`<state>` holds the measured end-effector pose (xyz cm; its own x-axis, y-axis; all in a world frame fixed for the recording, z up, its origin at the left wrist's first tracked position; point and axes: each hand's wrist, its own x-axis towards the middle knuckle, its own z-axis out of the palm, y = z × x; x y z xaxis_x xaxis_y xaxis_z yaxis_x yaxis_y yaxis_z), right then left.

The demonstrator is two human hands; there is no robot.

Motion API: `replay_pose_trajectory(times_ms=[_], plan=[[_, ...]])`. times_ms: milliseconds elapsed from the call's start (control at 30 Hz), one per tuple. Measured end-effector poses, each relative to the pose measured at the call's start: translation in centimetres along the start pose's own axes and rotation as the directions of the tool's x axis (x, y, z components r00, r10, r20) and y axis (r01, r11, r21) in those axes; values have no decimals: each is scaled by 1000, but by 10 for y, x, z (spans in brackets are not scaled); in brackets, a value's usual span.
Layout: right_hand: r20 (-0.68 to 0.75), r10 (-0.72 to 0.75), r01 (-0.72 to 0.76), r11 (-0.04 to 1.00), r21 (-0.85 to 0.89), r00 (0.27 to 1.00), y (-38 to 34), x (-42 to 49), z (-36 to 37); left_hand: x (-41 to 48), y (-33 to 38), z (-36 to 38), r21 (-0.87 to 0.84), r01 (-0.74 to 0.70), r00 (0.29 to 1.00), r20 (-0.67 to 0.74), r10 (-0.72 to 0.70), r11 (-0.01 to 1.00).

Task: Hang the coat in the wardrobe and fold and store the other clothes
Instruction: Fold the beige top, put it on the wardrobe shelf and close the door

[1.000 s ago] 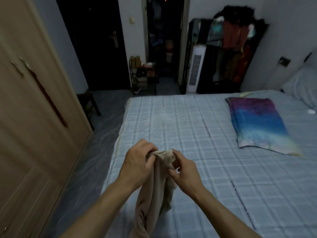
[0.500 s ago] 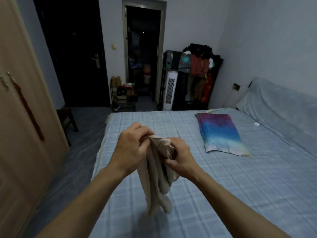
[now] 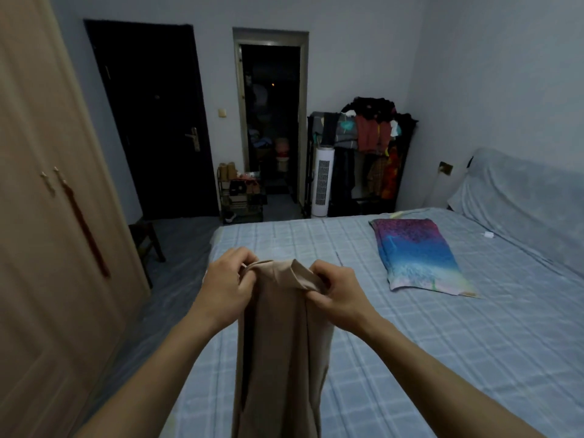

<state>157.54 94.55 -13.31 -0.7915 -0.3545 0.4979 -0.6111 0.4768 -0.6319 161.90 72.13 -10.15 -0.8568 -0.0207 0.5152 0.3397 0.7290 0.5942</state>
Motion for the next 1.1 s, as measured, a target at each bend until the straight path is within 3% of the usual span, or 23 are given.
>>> replay_pose_trajectory(times_ms=[133,367,533,700,933,1100], plan=[[-36,-73,74,997,28,997,-18,11,-11,-1,25,-6,-96,25,993,118,-14,995],[-93,-109,115,992,55,990,-35,25,-36,-2,64,-4,-156,-26,979,197,56,987],[-178,-106,127,985,113,978,-37,29,-43,3,85,10,-191,-26,999,21,30,981],[-175,-135,149,987,66,975,-29,29,-57,14,89,11,-126,-77,994,-90,66,989],[-27,-82,81,997,-15,996,0,22,-63,44,104,9,-13,-198,978,-65,197,980],[62,6,-4,999,-40,998,23,8,-63,53,100,10,-34,-163,983,-85,160,986]])
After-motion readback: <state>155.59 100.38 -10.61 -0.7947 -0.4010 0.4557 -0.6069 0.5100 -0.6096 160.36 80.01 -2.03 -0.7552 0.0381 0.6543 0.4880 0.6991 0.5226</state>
